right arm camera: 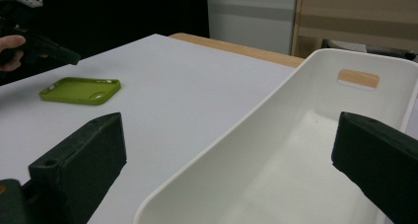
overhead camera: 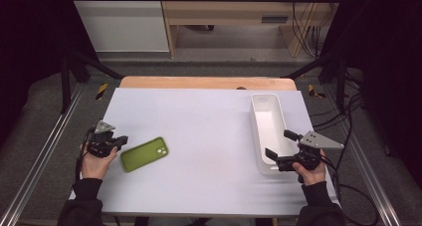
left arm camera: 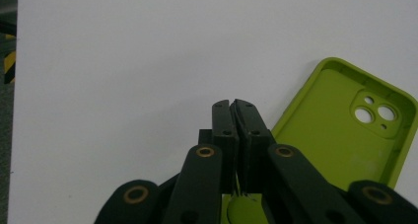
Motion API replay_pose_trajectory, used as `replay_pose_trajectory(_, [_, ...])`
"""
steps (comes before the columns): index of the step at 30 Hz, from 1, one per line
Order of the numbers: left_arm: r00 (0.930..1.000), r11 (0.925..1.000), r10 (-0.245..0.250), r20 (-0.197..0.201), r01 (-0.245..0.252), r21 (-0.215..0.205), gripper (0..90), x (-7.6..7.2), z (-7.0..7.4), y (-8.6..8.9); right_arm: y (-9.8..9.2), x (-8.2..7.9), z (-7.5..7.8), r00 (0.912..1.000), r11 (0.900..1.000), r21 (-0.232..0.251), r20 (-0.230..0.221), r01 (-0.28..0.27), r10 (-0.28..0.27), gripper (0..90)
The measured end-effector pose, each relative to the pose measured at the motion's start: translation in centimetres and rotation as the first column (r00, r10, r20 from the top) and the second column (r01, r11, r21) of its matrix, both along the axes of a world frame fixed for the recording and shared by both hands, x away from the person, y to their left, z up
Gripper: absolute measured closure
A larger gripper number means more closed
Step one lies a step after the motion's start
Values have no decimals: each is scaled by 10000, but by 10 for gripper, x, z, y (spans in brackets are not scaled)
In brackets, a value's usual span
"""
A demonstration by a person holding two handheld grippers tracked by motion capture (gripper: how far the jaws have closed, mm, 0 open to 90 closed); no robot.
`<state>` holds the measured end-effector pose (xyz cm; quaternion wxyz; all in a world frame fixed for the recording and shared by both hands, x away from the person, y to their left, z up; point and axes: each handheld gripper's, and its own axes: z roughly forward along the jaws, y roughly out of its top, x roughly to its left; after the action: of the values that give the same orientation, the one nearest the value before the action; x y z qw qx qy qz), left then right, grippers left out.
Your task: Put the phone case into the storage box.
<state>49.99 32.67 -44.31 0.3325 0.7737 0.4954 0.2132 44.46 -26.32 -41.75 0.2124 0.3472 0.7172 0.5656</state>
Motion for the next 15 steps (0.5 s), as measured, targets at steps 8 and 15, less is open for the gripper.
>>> replay_pose_trajectory(8, [9992, 9995, 216, -345, -207, 247, 899, 1, -8, 1, 0, 0, 0, 10000, 10000, -44, -12, -1, 1, 4])
replay_pose_trajectory(15, [9980, 9986, 229, -582, -200, 496, 899, 2, -13, -2, 0, 0, 0, 10000, 10000, -42, -7, -9, 9, 4])
